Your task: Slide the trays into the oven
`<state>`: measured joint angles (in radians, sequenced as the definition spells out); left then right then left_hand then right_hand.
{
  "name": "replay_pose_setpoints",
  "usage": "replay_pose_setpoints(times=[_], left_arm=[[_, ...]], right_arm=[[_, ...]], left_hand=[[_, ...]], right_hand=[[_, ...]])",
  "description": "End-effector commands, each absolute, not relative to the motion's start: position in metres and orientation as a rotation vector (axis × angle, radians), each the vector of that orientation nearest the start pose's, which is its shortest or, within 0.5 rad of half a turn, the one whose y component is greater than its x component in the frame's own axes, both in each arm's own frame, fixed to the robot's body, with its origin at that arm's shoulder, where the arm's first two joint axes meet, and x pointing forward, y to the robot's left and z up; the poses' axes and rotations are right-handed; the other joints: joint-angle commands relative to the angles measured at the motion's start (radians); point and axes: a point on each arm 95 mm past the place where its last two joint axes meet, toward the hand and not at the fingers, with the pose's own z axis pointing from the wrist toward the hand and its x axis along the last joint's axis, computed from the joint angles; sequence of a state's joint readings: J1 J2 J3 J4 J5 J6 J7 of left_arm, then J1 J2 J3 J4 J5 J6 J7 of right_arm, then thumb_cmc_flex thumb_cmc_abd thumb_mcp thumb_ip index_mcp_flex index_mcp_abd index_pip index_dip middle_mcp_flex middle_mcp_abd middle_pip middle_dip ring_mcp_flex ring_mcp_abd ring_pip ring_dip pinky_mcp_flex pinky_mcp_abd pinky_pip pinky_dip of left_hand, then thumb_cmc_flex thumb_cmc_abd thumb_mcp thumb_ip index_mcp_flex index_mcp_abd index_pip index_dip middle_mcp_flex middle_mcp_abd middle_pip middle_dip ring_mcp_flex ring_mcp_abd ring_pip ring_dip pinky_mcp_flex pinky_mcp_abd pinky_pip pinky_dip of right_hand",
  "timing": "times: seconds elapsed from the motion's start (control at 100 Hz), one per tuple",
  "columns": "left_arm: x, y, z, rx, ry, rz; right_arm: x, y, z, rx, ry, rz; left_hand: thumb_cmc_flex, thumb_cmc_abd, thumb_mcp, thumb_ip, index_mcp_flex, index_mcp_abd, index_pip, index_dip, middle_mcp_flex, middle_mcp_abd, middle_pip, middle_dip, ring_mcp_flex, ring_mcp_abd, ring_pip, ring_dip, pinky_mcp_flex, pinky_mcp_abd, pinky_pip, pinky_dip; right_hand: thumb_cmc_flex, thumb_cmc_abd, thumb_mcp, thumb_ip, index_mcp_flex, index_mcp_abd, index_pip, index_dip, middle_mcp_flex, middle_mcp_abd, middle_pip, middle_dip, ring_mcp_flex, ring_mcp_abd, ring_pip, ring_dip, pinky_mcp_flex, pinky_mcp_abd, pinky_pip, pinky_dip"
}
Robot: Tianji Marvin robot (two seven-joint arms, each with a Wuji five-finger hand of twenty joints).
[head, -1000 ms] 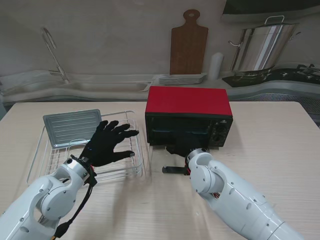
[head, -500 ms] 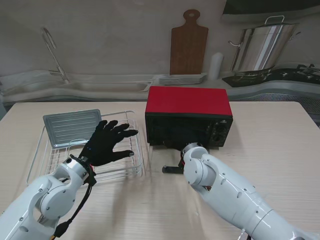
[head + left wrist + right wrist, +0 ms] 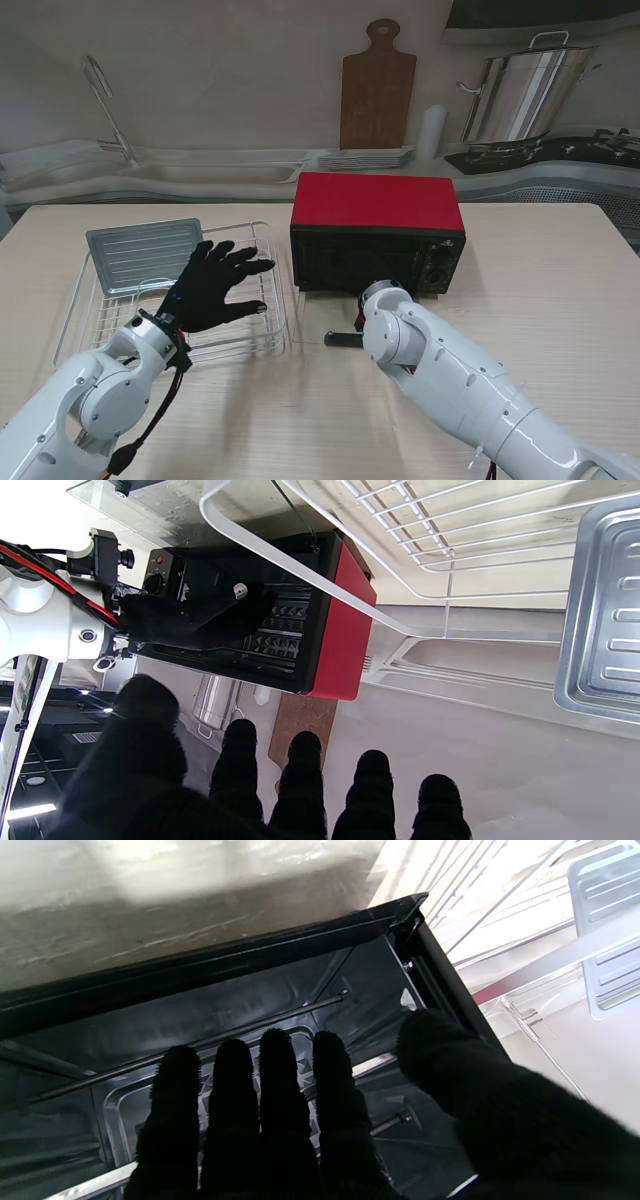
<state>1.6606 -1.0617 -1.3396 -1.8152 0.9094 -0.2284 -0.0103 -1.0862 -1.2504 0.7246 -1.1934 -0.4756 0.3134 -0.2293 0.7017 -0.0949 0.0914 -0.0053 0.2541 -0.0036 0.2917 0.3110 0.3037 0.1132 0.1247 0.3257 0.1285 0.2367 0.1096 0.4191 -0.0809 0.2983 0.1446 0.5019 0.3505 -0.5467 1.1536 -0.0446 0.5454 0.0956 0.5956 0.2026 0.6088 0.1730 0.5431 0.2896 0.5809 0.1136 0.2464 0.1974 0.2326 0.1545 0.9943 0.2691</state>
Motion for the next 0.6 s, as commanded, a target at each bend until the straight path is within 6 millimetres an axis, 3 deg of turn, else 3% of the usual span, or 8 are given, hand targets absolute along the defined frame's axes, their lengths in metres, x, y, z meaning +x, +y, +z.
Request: replay_pose_setpoints(times=[0.0,0.34,0.59], left_arm=[[0.375,-0.005,-0.261,-1.058,1.519,-1.752],[0.375,-0.004,-0.262,-1.063,1.517,-1.751],[0.375,-0.003,-0.262,-1.075,1.508,-1.758]], right_arm=[[0.489,0.109,-0.336,1.571,1.284,1.536],[0.486,0.109,-0.337,1.579,1.301,1.528],[0.462,0.106,-0.335,1.605,1.332,1.563]], left_hand=[[0.015,0.041,-0.029,0.019,-0.011,0.005,0.000,0.014,-0.036,-0.007,-0.019,-0.004,-0.030,-0.024,-0.018,-0.015,-0.012,-0.023,-0.051,-0.013],[0.015,0.040,-0.029,0.019,-0.010,0.004,0.001,0.015,-0.035,-0.008,-0.019,-0.004,-0.030,-0.024,-0.018,-0.014,-0.012,-0.022,-0.050,-0.013],[0.015,0.040,-0.029,0.019,-0.011,0.003,0.000,0.014,-0.034,-0.007,-0.019,-0.004,-0.029,-0.023,-0.018,-0.014,-0.013,-0.022,-0.049,-0.013]], right_hand=[[-0.038,-0.010,0.014,0.023,-0.026,-0.018,0.009,0.010,-0.035,-0.029,-0.001,0.015,-0.020,-0.022,0.012,0.011,-0.009,-0.007,0.006,0.015],[-0.039,0.001,0.002,0.023,-0.029,-0.018,0.011,0.010,-0.037,-0.029,0.001,0.015,-0.021,-0.020,0.014,0.013,-0.010,-0.009,0.007,0.016],[-0.045,0.017,-0.016,0.024,-0.032,-0.012,0.007,0.008,-0.037,-0.022,0.003,0.016,-0.019,-0.011,0.025,0.018,-0.015,-0.010,0.013,0.019]])
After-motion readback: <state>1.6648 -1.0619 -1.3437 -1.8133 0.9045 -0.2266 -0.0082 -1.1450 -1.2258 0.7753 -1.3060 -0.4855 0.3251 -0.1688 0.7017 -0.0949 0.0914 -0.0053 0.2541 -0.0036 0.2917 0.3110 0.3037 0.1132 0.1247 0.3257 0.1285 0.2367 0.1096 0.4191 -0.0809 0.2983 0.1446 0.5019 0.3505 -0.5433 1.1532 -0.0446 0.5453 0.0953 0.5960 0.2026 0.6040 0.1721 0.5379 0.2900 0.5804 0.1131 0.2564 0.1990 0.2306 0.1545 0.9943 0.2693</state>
